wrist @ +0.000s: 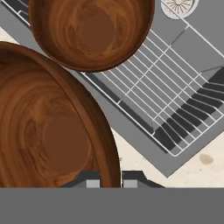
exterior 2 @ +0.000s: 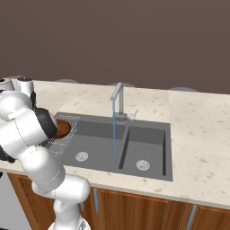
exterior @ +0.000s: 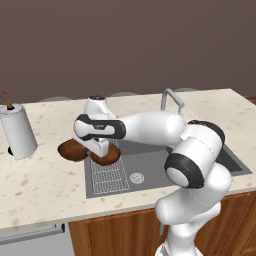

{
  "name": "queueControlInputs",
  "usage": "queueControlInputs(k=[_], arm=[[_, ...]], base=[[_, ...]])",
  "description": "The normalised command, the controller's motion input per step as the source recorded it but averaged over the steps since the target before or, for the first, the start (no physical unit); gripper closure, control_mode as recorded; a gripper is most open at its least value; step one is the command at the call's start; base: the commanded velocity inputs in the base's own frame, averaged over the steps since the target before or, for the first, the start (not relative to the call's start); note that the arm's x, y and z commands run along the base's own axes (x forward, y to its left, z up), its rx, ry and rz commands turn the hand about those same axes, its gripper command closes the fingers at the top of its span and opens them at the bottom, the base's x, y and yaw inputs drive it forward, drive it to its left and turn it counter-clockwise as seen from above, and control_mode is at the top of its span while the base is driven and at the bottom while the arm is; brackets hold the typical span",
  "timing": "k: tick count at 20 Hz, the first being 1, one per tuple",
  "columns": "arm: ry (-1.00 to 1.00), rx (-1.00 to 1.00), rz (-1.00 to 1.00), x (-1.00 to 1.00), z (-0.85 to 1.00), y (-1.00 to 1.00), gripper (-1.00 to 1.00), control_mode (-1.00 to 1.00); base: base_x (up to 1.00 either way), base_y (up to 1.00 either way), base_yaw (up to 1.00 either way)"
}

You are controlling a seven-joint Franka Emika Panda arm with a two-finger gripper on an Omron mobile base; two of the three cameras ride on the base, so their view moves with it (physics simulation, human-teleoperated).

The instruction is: Rinse each bowl for a few seconds and place them down in the sink or on the counter.

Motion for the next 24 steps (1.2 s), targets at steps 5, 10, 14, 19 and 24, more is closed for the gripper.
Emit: queueControlInputs(k=[5, 10, 14, 19, 24], arm=[[-0.08, 0.03, 0.0, -0.04, -0.32, 0.08, 1.0, -1.0], [-0.03, 0.03, 0.0, 0.0, -0.32, 0.06, 1.0, -1.0], [-0.01, 0.03, 0.0, 0.03, -0.23, 0.09, 1.0, -1.0], [-0.01, 0.03, 0.0, 0.03, -0.23, 0.11, 1.0, -1.0], [0.0, 0.03, 0.0, 0.03, -0.24, 0.1, 1.0, -1.0]], base=[[0.0, 0.0, 0.0], [0.0, 0.0, 0.0], [0.0, 0.0, 0.0], [0.0, 0.0, 0.0], [0.0, 0.0, 0.0]])
